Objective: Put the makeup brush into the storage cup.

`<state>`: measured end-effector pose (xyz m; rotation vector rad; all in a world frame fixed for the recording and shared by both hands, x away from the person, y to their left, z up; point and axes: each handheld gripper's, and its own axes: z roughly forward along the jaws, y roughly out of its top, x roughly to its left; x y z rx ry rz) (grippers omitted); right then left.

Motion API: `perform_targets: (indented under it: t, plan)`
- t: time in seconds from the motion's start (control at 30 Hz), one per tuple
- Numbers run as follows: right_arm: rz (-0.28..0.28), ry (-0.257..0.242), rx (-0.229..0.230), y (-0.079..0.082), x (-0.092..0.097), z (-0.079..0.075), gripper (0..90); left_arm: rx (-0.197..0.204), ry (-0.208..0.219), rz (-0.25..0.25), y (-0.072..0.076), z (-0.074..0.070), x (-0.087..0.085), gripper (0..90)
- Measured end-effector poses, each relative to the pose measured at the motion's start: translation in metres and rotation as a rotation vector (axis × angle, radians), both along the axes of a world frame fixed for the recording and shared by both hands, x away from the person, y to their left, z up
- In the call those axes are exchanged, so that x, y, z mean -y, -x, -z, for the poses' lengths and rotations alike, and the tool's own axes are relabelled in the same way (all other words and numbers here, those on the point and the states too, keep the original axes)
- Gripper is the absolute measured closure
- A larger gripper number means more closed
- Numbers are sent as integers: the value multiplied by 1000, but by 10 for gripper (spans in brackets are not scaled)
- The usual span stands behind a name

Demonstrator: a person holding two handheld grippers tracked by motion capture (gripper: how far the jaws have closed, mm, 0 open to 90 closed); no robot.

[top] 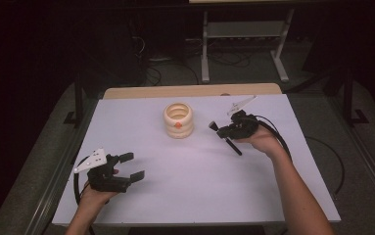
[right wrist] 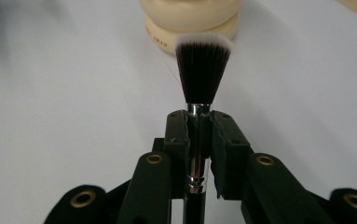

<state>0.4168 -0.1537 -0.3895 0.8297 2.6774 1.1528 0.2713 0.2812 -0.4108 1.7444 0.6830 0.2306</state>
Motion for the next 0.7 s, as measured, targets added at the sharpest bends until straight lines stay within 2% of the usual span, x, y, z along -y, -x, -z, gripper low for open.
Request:
perform_targets:
  t: [0.07,0.17,0.2,0.23,0.27,0.37,0.47,0.63,0.7]
  plan:
    - [13,-12,25,3,1,0,766,0,1,0,0,0,1,136]
    - [28,-35,39,7,1,-1,766,0,-5,-1,0,-1,3,136]
    - [34,-53,48,9,3,-1,766,-6,-2,4,-1,0,4,136]
    - [52,-83,81,13,5,-1,766,-7,-2,1,-1,0,5,136]
    - [60,-104,87,15,6,0,766,-12,-3,0,-1,-1,5,136]
    - [81,-107,100,16,7,0,766,-5,-3,4,-1,-3,8,136]
    - [91,-151,104,17,9,-1,766,-5,-16,8,-2,-3,11,136]
    - [103,-189,99,15,11,3,766,2,-31,16,-6,-5,17,136]
    - [105,-189,110,16,10,4,766,8,-34,21,-9,-7,22,136]
